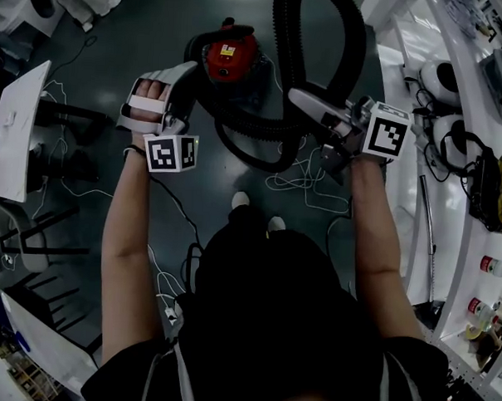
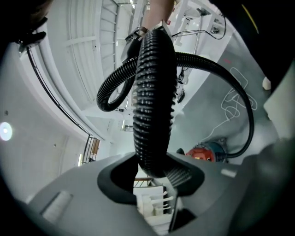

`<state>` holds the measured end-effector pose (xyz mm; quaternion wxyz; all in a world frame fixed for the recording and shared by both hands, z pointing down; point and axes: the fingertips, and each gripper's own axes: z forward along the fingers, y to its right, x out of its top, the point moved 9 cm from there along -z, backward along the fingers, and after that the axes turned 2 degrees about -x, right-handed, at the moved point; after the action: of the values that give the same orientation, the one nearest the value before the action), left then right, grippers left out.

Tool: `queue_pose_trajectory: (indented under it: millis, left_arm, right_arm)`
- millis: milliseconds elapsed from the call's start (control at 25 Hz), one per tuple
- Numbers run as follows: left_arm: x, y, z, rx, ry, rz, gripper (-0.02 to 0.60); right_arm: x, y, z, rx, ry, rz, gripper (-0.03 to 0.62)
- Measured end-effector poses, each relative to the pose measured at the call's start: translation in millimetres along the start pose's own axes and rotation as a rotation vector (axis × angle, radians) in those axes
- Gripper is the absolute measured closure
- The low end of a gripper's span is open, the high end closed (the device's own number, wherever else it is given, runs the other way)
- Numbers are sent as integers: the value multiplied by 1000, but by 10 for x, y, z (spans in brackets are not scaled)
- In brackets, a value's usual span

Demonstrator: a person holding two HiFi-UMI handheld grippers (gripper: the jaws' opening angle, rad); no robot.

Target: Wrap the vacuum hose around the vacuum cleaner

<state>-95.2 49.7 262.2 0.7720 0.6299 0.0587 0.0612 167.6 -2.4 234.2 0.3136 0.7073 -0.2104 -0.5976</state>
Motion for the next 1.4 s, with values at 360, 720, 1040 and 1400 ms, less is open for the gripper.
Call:
queue_pose_trajectory:
  millis: [360,720,1040,1400]
  left_arm:
    - [-340,421,150,-120,4,-58,410]
    - [-542,641,78,-165,-52,-117,408]
    - [-572,850,147,-230,2,-203,407]
    - [-404,884,369,-259,145,-207,408]
  right_arm:
    - [-167,358,311,-44,-35,93,405]
    - [-153,522,562,-57,-58,95,407]
    - [-107,548,576,-118,-32,84,411]
    - [-98,475,301,-180,20,77,415]
